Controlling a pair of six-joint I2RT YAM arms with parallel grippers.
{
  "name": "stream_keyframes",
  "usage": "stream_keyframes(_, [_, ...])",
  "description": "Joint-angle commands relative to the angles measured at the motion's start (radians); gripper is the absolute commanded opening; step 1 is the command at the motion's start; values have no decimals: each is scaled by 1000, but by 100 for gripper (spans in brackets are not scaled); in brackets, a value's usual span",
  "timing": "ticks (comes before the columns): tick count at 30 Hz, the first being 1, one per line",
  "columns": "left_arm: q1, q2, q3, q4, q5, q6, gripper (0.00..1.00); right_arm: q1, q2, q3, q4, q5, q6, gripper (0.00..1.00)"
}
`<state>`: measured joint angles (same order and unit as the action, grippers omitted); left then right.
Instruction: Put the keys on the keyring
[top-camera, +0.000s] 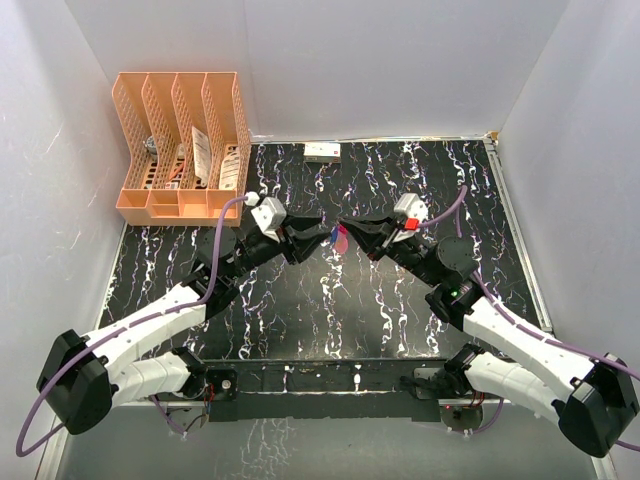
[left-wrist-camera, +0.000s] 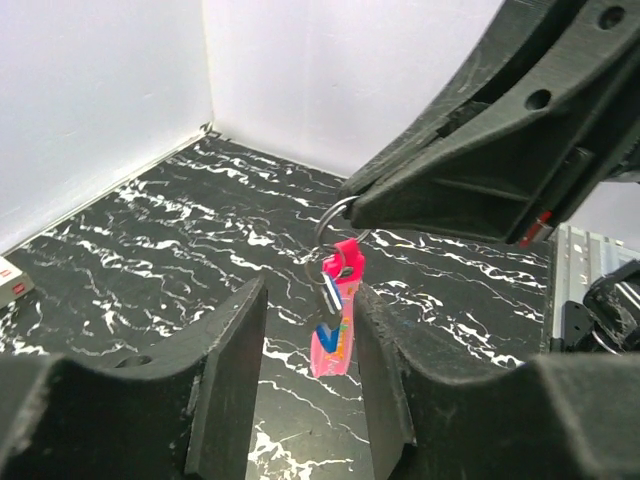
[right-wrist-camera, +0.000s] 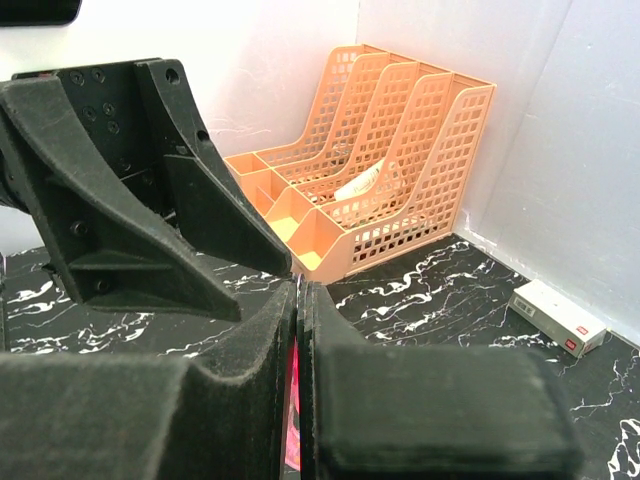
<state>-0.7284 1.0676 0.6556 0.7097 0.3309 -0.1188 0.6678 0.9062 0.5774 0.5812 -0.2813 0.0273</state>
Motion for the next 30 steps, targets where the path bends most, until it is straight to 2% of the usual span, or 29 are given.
stream_keyframes(1, [5, -3, -19, 132, 101, 28, 41, 6, -33, -1, 85, -10, 12, 0])
stream_keyframes(8, [10, -1, -19, 141, 124, 74, 54, 5, -41, 0, 78, -34, 16, 0])
stream_keyframes(12, [16, 9, -1, 127, 125, 109, 57, 4, -40, 1, 75, -44, 20, 0])
stream_keyframes(16, [28, 41, 32, 110, 143, 118, 57, 6, -40, -3, 74, -53, 21, 0])
stream_keyframes(25, [50, 87, 41, 200, 194, 72, 53, 4, -37, -6, 74, -62, 25, 0])
stream_keyframes(30, [70, 106, 31, 278, 293, 24, 53, 5, -38, -11, 78, -70, 30, 0])
